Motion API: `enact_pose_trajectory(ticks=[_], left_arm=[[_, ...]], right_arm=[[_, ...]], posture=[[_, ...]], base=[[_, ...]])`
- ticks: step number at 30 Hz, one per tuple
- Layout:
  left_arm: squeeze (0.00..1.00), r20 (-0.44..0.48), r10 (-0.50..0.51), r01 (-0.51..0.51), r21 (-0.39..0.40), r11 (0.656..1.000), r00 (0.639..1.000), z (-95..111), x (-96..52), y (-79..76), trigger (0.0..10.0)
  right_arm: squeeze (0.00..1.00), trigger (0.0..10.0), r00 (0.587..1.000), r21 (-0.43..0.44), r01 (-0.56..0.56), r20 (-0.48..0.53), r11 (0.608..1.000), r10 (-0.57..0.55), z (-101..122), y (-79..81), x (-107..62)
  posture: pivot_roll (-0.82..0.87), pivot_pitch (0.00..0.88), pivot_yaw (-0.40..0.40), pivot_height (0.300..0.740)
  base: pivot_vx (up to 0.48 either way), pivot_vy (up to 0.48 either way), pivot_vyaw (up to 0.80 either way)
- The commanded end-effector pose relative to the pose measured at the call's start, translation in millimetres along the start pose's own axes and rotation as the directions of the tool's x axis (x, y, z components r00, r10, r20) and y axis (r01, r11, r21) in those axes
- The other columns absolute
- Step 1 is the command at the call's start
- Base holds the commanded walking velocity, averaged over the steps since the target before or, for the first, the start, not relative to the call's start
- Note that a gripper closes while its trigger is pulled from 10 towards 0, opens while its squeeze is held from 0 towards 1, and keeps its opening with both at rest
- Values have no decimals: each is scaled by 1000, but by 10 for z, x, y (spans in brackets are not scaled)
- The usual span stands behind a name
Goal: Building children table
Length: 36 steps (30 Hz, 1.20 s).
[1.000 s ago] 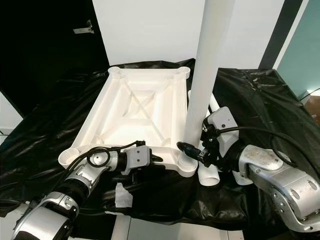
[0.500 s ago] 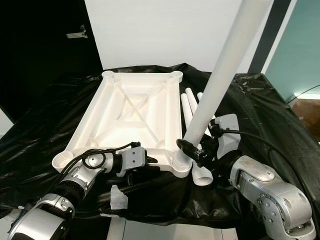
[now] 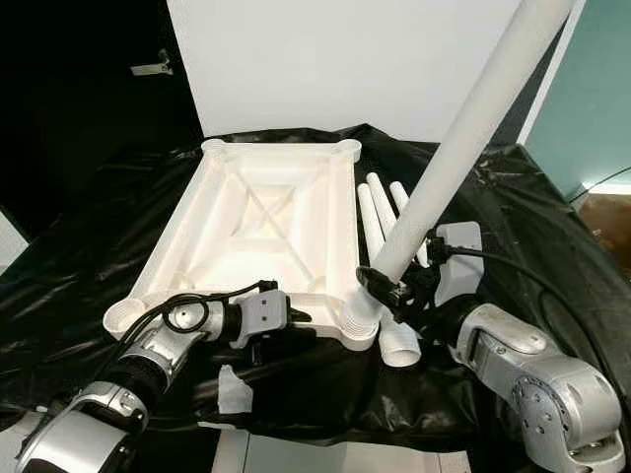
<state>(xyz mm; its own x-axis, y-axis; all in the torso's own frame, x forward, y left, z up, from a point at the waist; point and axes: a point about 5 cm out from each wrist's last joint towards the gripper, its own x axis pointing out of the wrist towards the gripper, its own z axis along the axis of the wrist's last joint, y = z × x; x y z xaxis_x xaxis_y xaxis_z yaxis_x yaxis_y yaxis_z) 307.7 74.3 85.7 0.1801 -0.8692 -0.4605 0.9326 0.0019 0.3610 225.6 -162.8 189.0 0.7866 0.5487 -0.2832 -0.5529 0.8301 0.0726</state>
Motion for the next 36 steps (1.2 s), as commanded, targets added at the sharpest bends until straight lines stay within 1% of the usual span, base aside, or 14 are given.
enact_pose_trajectory(ticks=[1,6,11,16,18,19,20,23,28,30,31,33,34,36], left_arm=[[0,-103,79,-92,-127,988,992,-267,49,-156,10000],[0,-104,84,-97,-129,987,991,-269,46,-151,10000],[0,-102,84,-96,-129,987,991,-270,48,-158,10000],[0,-103,85,-98,-129,987,991,-274,39,-156,10000],[0,-107,84,-97,-128,987,991,-282,31,-159,10000],[0,-107,84,-97,-128,987,991,-282,31,-159,10000],[0,-108,83,-97,-127,987,991,-284,30,-160,10000],[0,-108,82,-96,-126,987,991,-283,31,-158,10000],[0,-108,81,-95,-125,988,991,-281,32,-155,10000],[0,-109,78,-92,-122,988,991,-279,32,-153,10000],[0,-109,78,-92,-122,988,991,-279,32,-153,10000],[0,-110,75,-88,-120,989,991,-278,35,-151,10000],[0,-110,75,-88,-120,989,991,-278,35,-151,10000],[0,-112,72,-86,-118,989,991,-276,35,-147,10000]], right_arm=[[0,10000,935,118,-80,-335,990,115,-526,97,-9],[0,10000,925,91,-99,-360,991,125,-515,75,-40],[0,10000,914,105,-130,-373,986,161,-554,174,-17],[0,10000,931,125,-102,-338,987,139,-559,201,23],[0,10000,966,75,23,-260,997,-3,-549,168,117],[0,10000,966,75,23,-260,997,-3,-549,168,117],[0,10000,971,74,82,-231,994,-63,-578,193,152],[0,10000,972,106,90,-228,990,-64,-632,287,156],[0,10000,973,125,122,-213,985,-93,-643,316,164],[0,10000,964,81,237,-147,968,-224,-558,196,179],[0,10000,964,81,237,-147,968,-224,-558,196,179],[0,10000,945,43,323,-67,946,-319,-468,115,193],[0,10000,945,43,323,-67,946,-319,-468,115,193],[0,10000,927,62,374,3,925,-375,-429,98,214]], posture=[[-177,36,2,740],[-175,35,-1,740],[-174,35,-1,740],[-169,36,1,740],[-168,35,4,740],[-168,35,4,740],[-168,35,3,740],[-170,33,5,740],[-170,32,5,740],[-173,28,10,740],[-173,28,10,740],[-173,27,11,740],[-173,27,11,740],[-168,26,13,740]], base=[[0,0,0],[0,0,0],[0,0,0],[0,0,0],[0,0,0],[0,0,0],[0,0,0],[0,0,0],[0,0,0],[0,0,0],[0,0,0],[0,0,0],[0,0,0],[0,0,0]])
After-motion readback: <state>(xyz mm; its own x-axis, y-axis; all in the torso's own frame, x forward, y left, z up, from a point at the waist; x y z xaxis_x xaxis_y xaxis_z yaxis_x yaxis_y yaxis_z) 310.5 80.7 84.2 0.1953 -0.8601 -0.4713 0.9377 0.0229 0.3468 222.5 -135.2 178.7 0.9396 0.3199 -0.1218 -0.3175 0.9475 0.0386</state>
